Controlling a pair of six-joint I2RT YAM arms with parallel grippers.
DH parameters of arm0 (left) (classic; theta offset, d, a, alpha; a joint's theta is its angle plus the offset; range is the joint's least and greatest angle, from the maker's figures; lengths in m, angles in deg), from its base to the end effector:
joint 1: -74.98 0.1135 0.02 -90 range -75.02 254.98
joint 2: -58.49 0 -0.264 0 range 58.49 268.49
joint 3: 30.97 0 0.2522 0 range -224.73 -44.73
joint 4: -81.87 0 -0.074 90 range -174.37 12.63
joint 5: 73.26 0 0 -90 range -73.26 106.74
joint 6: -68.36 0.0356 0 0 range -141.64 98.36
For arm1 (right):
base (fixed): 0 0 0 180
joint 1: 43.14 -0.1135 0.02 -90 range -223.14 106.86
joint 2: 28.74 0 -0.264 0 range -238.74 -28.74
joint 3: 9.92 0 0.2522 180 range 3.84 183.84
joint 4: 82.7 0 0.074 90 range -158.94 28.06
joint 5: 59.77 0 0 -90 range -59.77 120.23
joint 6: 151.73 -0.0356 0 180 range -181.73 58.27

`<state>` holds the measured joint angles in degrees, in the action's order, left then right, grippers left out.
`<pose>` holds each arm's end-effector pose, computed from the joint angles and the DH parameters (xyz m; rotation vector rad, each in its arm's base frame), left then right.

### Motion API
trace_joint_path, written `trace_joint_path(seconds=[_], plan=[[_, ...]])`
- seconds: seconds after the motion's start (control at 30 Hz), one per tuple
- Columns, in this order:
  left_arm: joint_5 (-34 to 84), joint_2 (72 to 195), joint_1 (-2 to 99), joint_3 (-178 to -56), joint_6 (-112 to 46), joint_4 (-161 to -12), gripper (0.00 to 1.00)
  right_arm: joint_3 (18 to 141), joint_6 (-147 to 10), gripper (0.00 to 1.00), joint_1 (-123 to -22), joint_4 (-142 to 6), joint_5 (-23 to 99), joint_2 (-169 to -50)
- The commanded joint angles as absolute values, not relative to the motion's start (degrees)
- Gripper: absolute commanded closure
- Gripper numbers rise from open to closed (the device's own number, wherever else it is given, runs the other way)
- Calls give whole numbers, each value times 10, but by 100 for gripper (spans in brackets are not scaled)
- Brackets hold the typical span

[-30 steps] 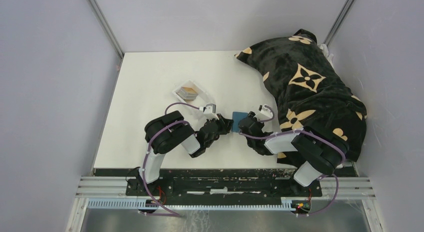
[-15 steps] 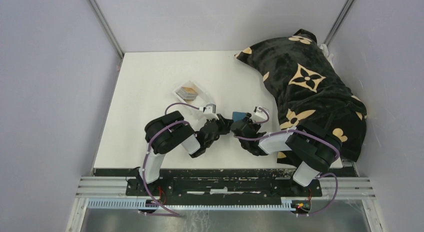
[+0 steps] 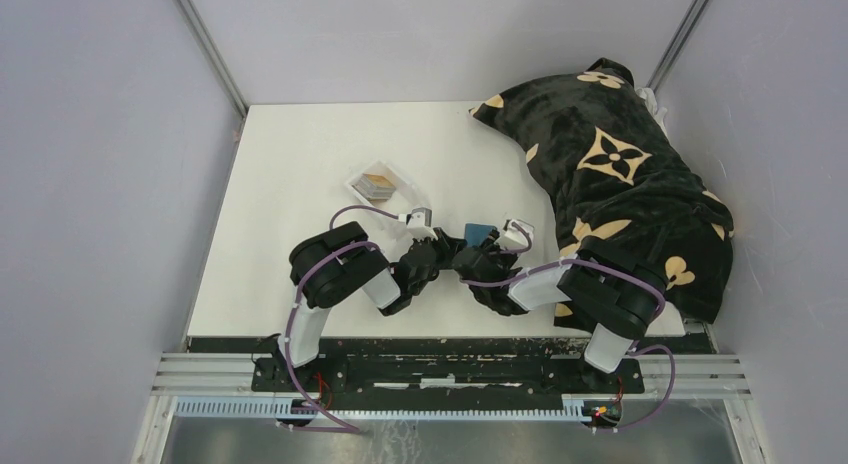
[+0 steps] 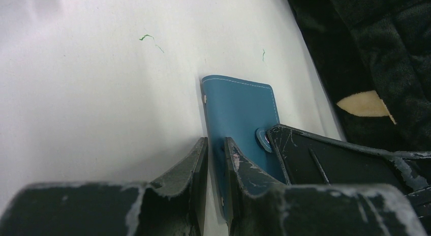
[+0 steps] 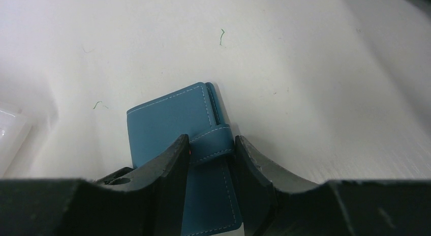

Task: Put the credit cards into the card holder
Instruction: Close the card holder at the center of the board.

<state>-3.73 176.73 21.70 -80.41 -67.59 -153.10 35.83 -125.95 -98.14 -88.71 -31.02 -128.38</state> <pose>0.2135 -0.2654 0.0853 -0.1448 1.8865 -0.8991 0.1827 0.2065 0.1024 0.5806 1.8470 0.0617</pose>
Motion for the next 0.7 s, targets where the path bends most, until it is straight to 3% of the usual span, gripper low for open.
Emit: trace_joint_path(seconds=[0.0, 0.47, 0.67], plan=[[-30, 1757, 209, -804, -650, -1519, 75, 319, -1240, 56, -1016, -697, -106, -1350], [-38, 1753, 203, -793, -662, -1521, 75, 326, -1290, 56, -1063, -686, -120, -1393], [-51, 1725, 202, -780, -656, -1516, 75, 343, -1281, 54, -1067, -641, -146, -1335]])
